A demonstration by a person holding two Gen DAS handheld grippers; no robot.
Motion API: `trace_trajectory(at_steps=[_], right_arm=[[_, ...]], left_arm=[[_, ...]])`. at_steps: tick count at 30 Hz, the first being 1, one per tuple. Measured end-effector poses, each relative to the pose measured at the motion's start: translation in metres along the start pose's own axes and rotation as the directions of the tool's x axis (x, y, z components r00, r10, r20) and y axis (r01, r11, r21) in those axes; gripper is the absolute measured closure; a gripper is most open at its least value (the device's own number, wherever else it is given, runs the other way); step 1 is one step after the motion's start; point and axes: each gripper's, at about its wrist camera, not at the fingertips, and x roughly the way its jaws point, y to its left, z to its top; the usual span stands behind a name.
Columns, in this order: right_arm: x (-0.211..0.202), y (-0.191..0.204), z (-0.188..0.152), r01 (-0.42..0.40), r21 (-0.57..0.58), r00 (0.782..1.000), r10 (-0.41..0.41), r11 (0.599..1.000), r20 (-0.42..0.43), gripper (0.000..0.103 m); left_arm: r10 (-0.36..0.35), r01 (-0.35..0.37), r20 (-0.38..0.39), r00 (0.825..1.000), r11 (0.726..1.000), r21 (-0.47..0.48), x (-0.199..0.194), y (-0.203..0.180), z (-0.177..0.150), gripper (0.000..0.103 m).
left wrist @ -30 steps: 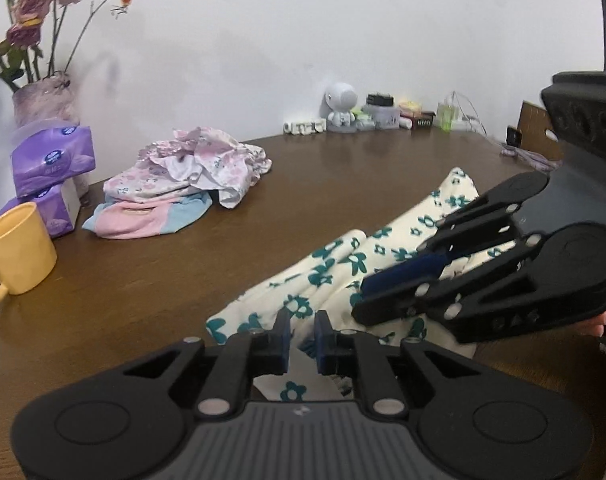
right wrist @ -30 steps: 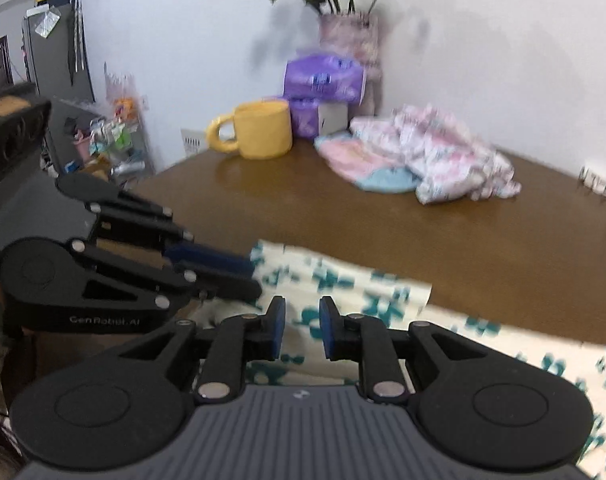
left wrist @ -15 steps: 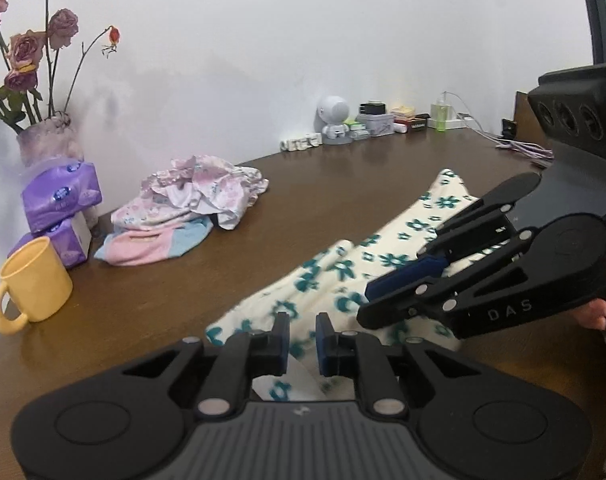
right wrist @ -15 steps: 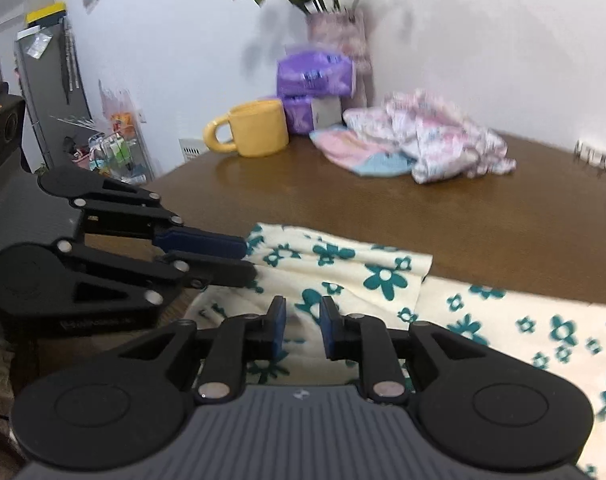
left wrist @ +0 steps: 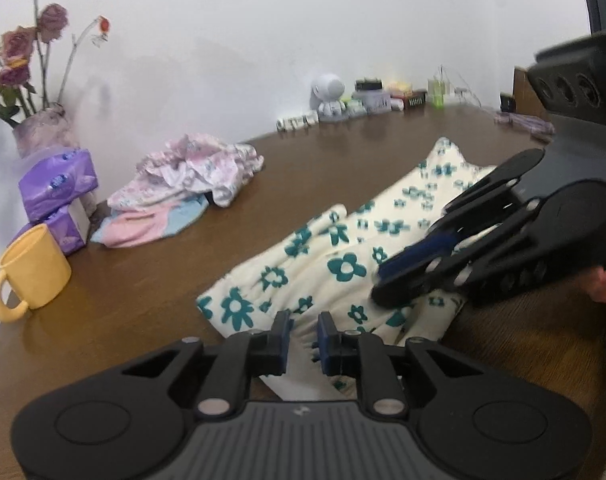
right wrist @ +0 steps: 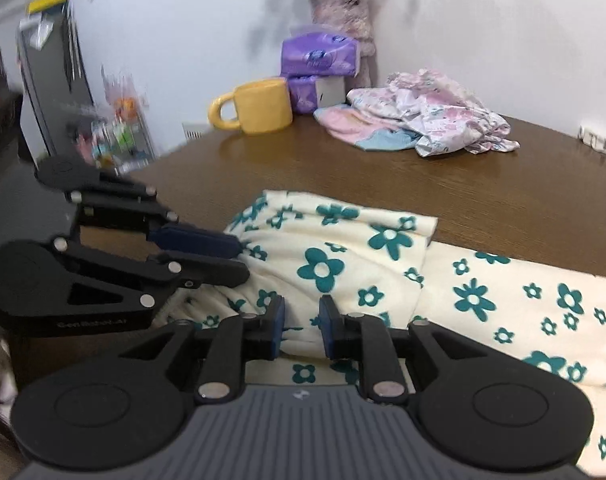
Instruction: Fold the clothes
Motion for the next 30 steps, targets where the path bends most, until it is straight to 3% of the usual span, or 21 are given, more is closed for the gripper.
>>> trace_trajectory(at_steps=[3, 8, 11, 15, 17, 21, 26, 28, 30], right_arm=[[-0.026, -0.007, 0.002, 0.038, -0.026, 0.998, -0.037, 0.999, 0.044, 0.082], [-0.039, -0.005, -0.009, 0.009, -0.099, 1.000, -0.010, 0.995, -0.009, 0.072], [-0.037, 0.004, -0.016, 0.001, -0.179, 1.000, -0.005, 0.984, -0.023, 0.062], [-0.025, 0.005, -0.017, 0.020, -0.187, 0.999, -0.029, 0.982, -0.045, 0.064], [-0.017, 0.002, -0.018, 0.027, -0.168, 0.997, -0.040, 0.985, -0.069, 0.073], [-0.013, -0.004, -0.024, 0.029, -0.141, 0.995, -0.043, 0.990, -0.095, 0.074], [-0.032, -0.011, -0.006, -0.021, -0.083, 1.000, 0.021, 0.996, -0.008, 0.074], [-0.029, -0.009, 0.007, -0.028, -0.089, 0.999, 0.030, 0.996, 0.028, 0.074], [-0.016, -0.004, 0.019, -0.024, -0.112, 0.999, 0.029, 0.993, 0.044, 0.075]], left_arm=[[0.009, -0.008, 0.027, 1.000, 0.999, -0.033, -0.013, 0.005, 0.002, 0.083], [-0.026, 0.026, -0.003, 1.000, 0.998, -0.061, -0.015, 0.003, 0.001, 0.082], [-0.011, 0.010, -0.017, 1.000, 0.998, -0.054, -0.011, -0.002, -0.002, 0.080], [-0.007, 0.004, -0.047, 0.999, 0.998, -0.061, 0.001, -0.003, -0.006, 0.081], [-0.006, 0.003, -0.061, 0.998, 0.998, -0.055, 0.006, -0.004, -0.008, 0.081], [-0.003, 0.000, -0.067, 0.998, 0.999, -0.046, 0.005, -0.004, -0.007, 0.081], [0.021, -0.020, 0.010, 1.000, 0.996, -0.083, -0.004, 0.010, 0.008, 0.081], [0.031, -0.030, 0.004, 1.000, 0.996, -0.080, 0.003, 0.013, 0.013, 0.082], [0.025, -0.027, -0.025, 0.999, 0.997, -0.075, 0.013, 0.014, 0.016, 0.090]])
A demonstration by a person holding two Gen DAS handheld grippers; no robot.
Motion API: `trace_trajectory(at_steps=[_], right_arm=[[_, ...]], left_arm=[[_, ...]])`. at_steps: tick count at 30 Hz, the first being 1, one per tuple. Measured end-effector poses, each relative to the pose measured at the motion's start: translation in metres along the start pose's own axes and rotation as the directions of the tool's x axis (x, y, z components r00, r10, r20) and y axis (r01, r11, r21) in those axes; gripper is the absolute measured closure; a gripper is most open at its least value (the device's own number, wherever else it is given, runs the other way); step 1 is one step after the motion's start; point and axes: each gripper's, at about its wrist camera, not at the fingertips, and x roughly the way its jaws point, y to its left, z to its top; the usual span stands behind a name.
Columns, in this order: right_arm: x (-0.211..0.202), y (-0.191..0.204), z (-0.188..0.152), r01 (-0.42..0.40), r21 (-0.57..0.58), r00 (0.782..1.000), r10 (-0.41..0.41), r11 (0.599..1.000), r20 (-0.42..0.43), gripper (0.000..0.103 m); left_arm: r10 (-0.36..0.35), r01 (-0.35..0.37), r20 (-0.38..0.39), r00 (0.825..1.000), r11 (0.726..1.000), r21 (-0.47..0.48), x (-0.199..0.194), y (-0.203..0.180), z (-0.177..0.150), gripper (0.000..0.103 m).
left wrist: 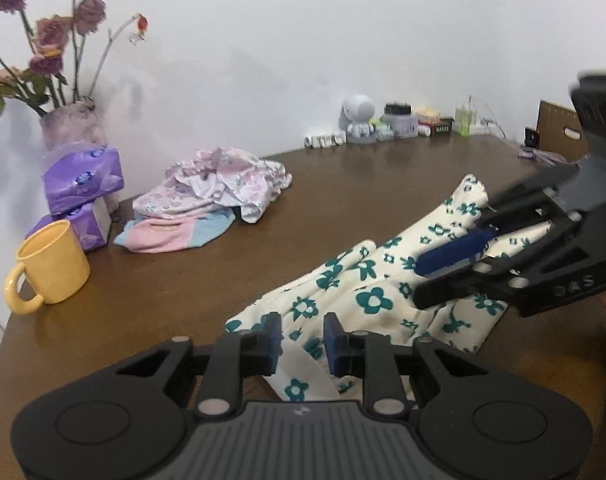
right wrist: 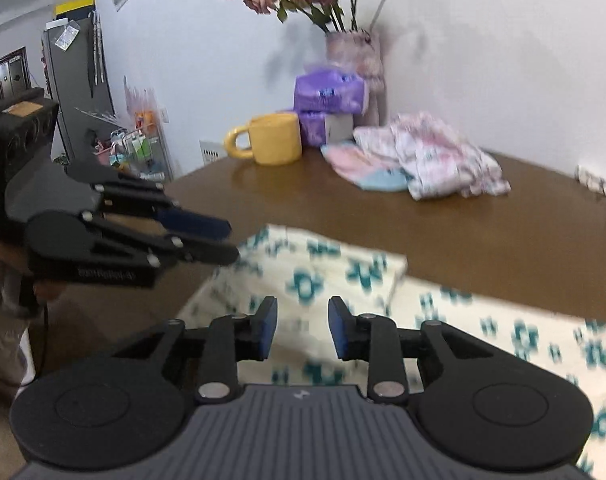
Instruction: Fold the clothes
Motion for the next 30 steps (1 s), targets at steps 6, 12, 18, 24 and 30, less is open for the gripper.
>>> trace_trajectory(at_steps=[6, 12, 18, 24, 30], right_arm=[[0.048, 0.004, 0.018, -0.035, -0.028, 0.998, 0.034, 0.999, -0.049, 0.084], [0.069, 0.006, 0.006, -0.042, -0.032, 0.992, 0.038, 0.999, -0.121, 0.086], [0.068, 0.003, 0.003, -0.045, -0.013, 0.992, 0.044, 0.999, -0.119, 0.086], [0.041, -0.023, 0.035, -0.042, -0.037, 0.999, 0.041, 0.998, -0.030, 0.068], [0.073, -0.080, 0.055, -0.018, 0.113, 0.990, 0.033, 0.993, -0.138, 0.068]], left_arm=[[-0.012, 0.012, -0.027, 1.000, 0.999, 0.032, 0.011, 0.000, -0.004, 0.091], [-0.019, 0.022, -0.030, 0.999, 0.995, 0.102, 0.018, -0.007, -0.011, 0.092], [-0.026, 0.028, -0.020, 0.999, 0.992, 0.122, 0.015, -0.005, -0.009, 0.092], [-0.062, 0.063, 0.043, 0.997, 0.998, -0.014, 0.003, 0.024, 0.006, 0.086], [-0.046, 0.047, 0.012, 0.999, 0.991, -0.124, 0.020, 0.049, 0.020, 0.081]])
